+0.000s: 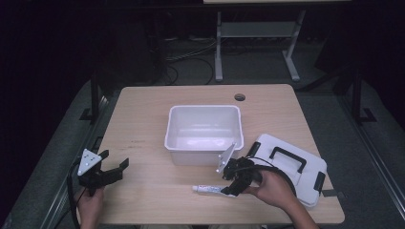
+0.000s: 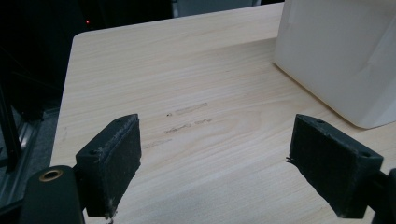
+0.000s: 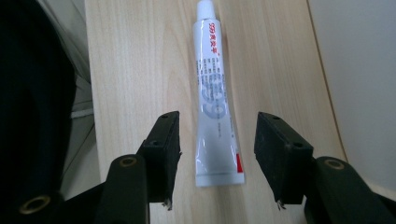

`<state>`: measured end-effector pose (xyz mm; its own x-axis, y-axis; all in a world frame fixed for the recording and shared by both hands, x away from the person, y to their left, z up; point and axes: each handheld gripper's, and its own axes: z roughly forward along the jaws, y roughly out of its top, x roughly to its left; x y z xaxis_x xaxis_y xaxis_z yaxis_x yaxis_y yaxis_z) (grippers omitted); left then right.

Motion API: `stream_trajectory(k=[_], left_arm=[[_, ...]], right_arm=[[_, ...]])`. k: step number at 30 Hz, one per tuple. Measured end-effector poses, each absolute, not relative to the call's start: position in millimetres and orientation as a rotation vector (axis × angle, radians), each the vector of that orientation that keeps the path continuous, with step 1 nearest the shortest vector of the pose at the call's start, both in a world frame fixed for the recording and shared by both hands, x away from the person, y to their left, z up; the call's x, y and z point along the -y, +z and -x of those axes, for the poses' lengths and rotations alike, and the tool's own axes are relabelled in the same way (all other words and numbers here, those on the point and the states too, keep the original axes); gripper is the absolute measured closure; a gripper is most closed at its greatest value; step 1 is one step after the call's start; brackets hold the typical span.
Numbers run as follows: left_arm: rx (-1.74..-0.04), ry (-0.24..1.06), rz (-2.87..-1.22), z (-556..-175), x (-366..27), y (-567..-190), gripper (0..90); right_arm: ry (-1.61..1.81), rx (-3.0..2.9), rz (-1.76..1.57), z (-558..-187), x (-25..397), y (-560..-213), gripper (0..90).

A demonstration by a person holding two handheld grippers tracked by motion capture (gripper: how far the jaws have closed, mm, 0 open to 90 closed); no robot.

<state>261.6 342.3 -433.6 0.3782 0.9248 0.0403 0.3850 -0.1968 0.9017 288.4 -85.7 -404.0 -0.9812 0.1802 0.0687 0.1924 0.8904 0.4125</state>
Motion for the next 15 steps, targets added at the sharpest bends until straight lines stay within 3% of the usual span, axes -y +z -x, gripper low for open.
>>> stream_trajectory(k=[15], left_arm=[[-1.153, 0.777, -1.763, -262, -344, -433, 16.0]], right_arm=[[-0.625, 3.022, 0.232, -293, 61, -415, 50.9]])
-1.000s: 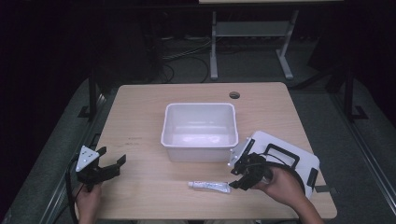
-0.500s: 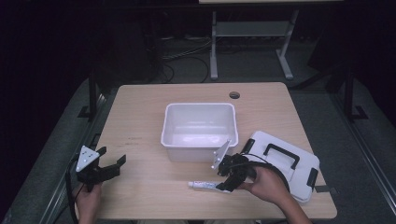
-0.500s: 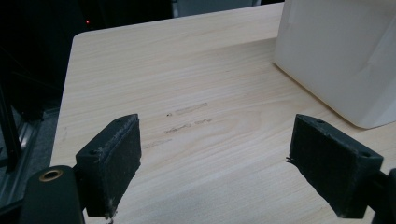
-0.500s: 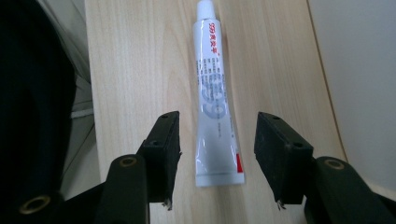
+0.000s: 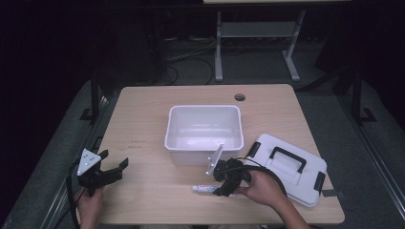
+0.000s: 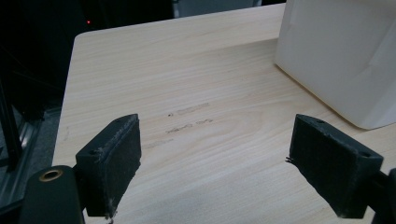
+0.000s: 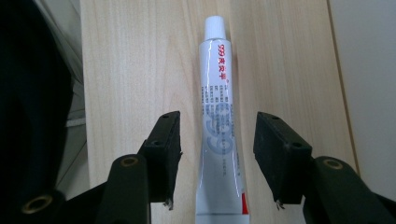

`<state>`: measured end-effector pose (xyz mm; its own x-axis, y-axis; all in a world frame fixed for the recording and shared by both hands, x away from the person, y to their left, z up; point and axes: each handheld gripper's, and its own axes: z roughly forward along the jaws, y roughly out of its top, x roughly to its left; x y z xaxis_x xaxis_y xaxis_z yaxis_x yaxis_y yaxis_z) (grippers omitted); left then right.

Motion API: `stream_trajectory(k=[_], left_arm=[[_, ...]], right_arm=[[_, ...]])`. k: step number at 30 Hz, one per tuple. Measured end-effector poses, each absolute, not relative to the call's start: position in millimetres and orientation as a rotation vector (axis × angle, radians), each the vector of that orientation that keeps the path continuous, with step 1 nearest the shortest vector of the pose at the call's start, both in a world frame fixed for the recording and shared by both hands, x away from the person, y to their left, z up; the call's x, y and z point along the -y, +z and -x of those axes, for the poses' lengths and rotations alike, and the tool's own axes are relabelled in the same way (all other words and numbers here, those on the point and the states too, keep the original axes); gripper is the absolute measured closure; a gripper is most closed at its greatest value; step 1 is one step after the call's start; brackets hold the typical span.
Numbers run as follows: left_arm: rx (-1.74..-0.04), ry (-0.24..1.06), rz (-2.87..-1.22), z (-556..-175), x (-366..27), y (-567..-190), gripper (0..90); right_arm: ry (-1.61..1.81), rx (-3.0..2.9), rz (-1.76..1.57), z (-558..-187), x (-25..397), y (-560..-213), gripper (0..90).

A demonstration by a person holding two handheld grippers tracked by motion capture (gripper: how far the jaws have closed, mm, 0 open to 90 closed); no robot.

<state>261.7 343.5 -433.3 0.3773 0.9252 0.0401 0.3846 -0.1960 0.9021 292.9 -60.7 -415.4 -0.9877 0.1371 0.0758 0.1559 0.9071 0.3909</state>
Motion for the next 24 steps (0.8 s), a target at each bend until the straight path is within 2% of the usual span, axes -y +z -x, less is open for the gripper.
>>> stream_trajectory(k=[24], left_arm=[[-1.151, 0.775, -1.766, -262, -342, -434, 16.1]], right_arm=[[-0.539, 3.032, 0.165, -297, 42, -431, 59.0]])
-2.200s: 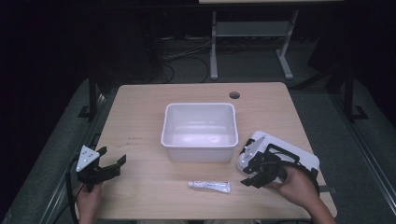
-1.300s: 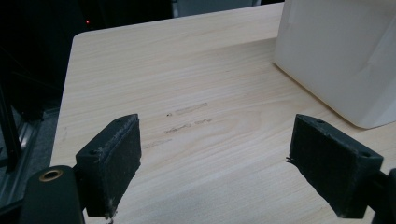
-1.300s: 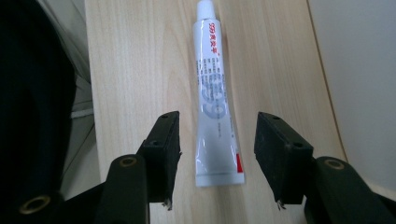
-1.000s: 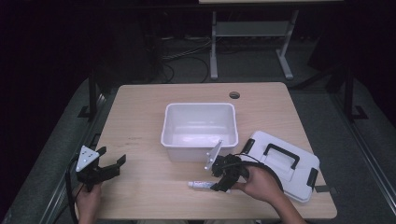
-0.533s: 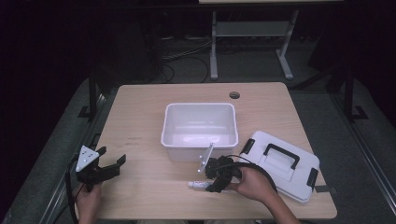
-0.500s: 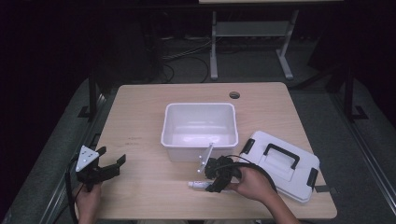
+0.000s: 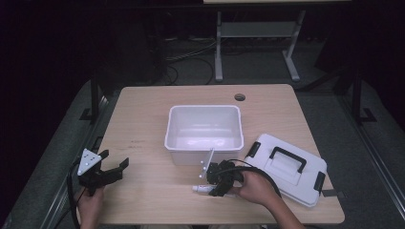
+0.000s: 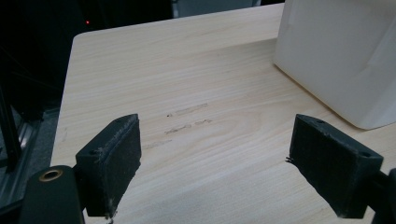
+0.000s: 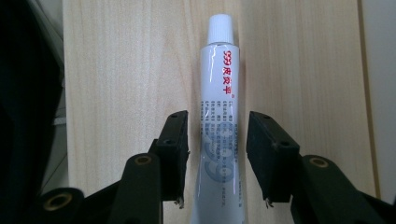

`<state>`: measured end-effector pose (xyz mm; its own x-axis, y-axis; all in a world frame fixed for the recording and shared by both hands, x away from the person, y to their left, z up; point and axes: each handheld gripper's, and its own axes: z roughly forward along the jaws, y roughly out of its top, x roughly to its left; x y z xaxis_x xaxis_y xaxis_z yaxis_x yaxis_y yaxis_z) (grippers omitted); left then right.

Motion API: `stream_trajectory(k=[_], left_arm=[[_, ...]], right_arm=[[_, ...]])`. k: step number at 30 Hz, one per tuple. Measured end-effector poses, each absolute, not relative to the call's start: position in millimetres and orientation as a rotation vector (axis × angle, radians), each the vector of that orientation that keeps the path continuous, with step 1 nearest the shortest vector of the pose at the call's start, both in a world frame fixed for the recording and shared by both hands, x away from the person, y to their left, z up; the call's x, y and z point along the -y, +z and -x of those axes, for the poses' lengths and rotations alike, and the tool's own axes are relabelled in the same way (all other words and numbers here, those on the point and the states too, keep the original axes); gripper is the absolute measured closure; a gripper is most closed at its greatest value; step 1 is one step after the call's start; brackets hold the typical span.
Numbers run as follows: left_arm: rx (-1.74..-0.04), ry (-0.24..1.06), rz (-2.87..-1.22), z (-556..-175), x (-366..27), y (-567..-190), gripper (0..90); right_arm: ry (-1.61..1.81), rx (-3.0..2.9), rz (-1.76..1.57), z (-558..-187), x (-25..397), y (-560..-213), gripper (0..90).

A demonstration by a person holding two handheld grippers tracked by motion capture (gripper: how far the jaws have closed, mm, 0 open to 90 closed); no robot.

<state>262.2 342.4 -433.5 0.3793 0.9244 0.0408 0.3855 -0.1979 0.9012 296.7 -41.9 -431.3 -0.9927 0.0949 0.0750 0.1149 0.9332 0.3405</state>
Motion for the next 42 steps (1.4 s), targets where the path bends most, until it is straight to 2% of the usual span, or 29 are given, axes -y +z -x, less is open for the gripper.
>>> stream_trajectory(k=[20, 35, 42], left_arm=[[-1.152, 0.772, -1.761, -262, -343, -434, 16.0], [-1.152, 0.777, -1.759, -262, -344, -433, 16.1], [-1.151, 0.779, -1.761, -262, -343, -433, 16.1]], right_arm=[[-0.489, 3.059, 0.100, -297, 34, -439, 69.2], [-0.506, 3.037, 0.059, -295, 35, -437, 71.1], [-0.543, 3.032, 0.051, -292, 39, -420, 71.1]])
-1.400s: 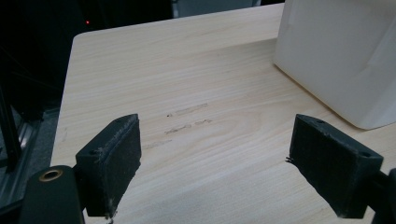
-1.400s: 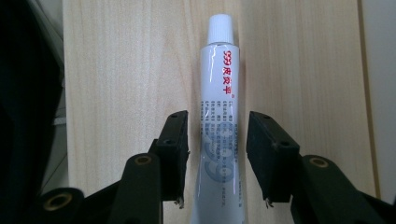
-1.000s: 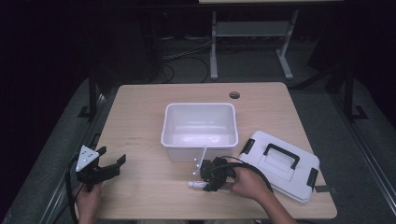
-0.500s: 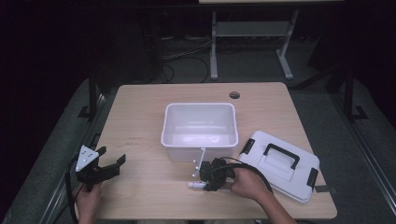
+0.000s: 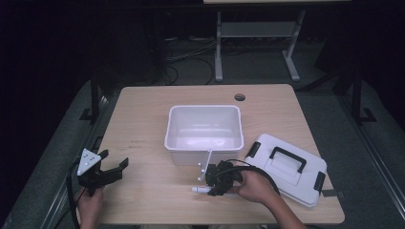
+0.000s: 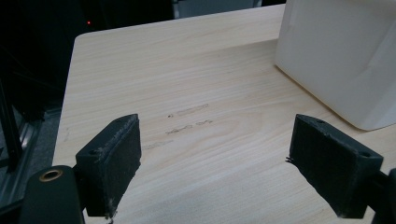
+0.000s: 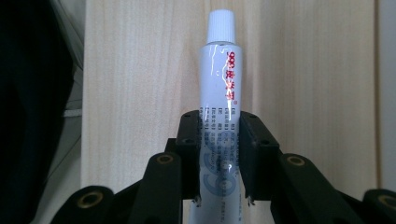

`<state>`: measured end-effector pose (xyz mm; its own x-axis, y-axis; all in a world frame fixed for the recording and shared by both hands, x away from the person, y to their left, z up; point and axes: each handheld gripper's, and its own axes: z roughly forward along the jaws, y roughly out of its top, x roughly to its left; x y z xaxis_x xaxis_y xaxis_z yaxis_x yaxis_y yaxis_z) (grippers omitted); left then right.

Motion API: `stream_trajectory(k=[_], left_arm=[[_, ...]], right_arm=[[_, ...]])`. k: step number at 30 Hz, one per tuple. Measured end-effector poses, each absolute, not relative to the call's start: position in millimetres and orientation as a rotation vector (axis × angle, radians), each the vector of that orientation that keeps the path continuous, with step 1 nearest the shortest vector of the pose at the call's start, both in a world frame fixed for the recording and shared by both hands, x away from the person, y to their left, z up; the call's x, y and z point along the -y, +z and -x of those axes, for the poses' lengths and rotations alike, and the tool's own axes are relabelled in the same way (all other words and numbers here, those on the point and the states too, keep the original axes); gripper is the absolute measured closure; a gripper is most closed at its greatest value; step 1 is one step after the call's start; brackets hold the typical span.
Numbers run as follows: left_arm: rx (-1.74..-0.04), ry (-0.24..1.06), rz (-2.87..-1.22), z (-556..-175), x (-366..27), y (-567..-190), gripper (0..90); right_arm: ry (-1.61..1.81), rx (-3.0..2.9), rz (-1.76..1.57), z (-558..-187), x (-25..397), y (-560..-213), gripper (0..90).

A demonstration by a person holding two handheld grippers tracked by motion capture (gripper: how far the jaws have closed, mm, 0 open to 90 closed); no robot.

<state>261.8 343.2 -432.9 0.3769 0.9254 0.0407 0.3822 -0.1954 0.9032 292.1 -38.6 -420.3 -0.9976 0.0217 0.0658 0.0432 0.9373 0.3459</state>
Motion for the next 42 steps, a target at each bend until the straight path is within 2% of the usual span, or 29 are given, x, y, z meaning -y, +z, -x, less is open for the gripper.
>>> stream_trajectory(k=[21, 42], left_arm=[[-1.154, 0.780, -1.760, -262, -343, -433, 16.1], [-1.154, 0.781, -1.756, -262, -344, -433, 16.1]], right_arm=[[-0.638, 3.022, 0.045, -295, 49, -367, 71.2], [-0.682, 3.041, 0.066, -315, 58, -318, 71.1]])
